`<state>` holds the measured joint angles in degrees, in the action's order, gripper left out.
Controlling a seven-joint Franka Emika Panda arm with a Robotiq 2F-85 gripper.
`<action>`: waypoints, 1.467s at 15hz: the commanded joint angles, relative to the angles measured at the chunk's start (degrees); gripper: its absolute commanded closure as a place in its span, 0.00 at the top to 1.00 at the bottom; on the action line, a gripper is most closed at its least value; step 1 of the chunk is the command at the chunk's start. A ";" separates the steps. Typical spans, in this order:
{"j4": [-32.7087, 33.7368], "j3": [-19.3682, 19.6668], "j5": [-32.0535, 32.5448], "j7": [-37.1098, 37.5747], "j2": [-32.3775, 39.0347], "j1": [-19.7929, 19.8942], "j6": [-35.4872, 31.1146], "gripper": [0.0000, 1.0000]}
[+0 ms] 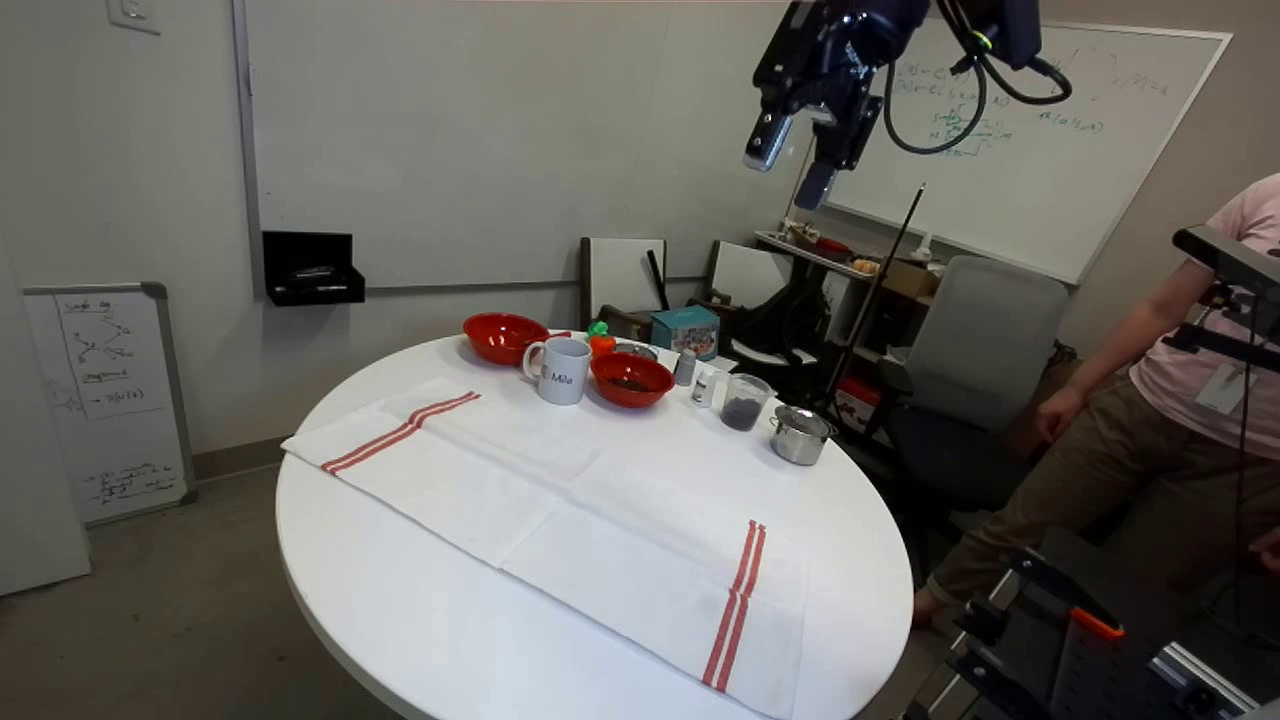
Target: Fold up the white towel on the table.
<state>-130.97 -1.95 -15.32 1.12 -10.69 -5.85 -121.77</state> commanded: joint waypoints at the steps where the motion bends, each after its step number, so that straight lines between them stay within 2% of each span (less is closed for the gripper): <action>1: -1.43 -0.41 -1.22 -0.19 -1.56 0.33 0.05 1.00; 7: -2.09 -0.67 5.76 -1.94 -0.10 1.24 -7.56 1.00; 10: -0.69 -0.56 11.54 -0.89 2.66 2.40 -10.22 1.00; 16: 5.80 -0.02 14.08 -1.51 16.34 3.37 -15.54 1.00; 22: 16.31 1.05 16.22 -1.37 30.33 4.00 -14.11 1.00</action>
<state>-121.73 -1.53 -0.83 0.20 12.60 -2.29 -137.35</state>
